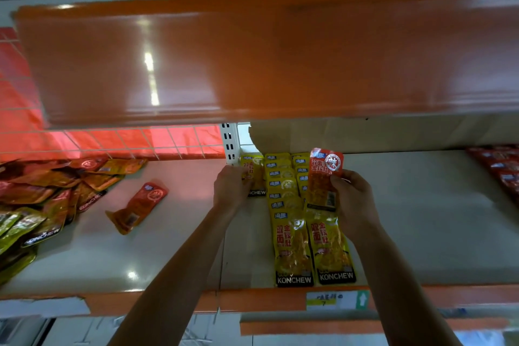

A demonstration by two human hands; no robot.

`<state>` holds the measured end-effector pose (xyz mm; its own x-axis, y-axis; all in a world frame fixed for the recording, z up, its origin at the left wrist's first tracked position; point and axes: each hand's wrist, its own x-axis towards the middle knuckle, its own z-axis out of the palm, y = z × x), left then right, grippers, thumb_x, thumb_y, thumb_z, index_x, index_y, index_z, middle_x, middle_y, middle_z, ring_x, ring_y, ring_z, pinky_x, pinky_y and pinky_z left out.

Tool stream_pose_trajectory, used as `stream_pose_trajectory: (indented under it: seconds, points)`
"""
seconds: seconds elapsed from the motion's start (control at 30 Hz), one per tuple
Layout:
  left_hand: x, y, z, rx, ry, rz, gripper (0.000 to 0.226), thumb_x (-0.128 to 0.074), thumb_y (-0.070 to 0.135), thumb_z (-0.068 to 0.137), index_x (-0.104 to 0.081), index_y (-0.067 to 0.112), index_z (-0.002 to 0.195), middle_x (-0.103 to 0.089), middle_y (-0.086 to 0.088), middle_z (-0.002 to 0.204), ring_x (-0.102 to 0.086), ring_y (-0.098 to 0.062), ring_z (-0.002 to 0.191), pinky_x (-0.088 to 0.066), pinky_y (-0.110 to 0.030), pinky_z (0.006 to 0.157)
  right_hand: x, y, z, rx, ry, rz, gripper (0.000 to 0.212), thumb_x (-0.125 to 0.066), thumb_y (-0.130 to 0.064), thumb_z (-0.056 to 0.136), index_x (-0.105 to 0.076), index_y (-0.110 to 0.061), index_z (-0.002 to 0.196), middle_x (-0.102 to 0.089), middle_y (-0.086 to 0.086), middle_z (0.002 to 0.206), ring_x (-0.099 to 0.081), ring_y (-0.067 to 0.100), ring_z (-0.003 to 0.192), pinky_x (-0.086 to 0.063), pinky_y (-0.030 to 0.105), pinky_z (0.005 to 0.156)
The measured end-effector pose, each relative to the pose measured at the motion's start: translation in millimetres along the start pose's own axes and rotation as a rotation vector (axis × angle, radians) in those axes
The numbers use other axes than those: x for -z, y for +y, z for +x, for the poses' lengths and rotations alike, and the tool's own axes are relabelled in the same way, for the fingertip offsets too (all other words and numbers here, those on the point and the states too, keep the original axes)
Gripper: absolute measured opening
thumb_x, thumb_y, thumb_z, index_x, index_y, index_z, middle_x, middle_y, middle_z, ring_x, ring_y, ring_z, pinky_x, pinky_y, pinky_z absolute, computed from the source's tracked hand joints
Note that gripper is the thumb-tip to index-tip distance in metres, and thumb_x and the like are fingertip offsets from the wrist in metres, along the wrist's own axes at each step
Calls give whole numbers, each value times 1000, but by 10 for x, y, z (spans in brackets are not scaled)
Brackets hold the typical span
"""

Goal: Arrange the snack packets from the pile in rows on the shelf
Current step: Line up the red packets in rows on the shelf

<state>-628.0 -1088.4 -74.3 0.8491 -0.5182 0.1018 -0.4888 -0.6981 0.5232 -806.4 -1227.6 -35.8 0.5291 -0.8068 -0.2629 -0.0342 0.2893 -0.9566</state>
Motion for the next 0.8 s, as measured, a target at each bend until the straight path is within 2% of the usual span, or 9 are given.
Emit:
stream_pose_trajectory:
  seconds: [0.13,0.27,0.4,0.57,0.7,0.8]
  points:
    - [-22,0,17,-18,8,20,32,-61,28,91,-66,23,123,-62,-10,116,-58,-24,108,-42,-30,85,3,-5,-22,-4,-23,20,19,-53,-7,94,-58,-7,112,-68,14,101,-68,32,93,-52,54,88]
    - [-37,-13,22,-43,10,78,26,-60,28,91,-68,21,115,-60,-13,111,-58,-27,103,-41,-29,78,32,24,-27,15,-47,11,26,-57,-1,88,-59,-3,114,-68,17,105,-67,34,96,-51,57,88]
    - [-34,70,-24,-92,131,79,23,-60,26,90,-68,10,106,-62,-18,103,-56,-34,98,-42,-34,77,79,43,-41,49,-62,-4,26,-59,1,86,-62,-3,112,-70,17,101,-69,34,92,-53,54,85]
    - [5,503,-193,-249,231,-64,26,-63,17,88,-68,12,113,-65,-13,107,-55,-32,104,-43,-36,87,166,32,-43,75,-54,13,27,-61,1,86,-62,-3,113,-70,16,101,-69,32,90,-55,52,83]
    - [-107,925,-339,-373,238,-74,28,-65,14,84,-67,13,113,-66,-11,108,-56,-32,104,-46,-38,86,324,-22,15,92,-29,13,22,-61,1,85,-64,-10,104,-71,12,96,-69,31,87,-55,54,82]
    - [-286,1236,-430,-411,195,-117,30,-65,14,84,-67,13,114,-67,-10,109,-58,-30,105,-47,-35,84,548,-90,55,115,-17,44,30,-59,3,86,-58,-9,113,-69,12,98,-68,29,84,-56,49,78]
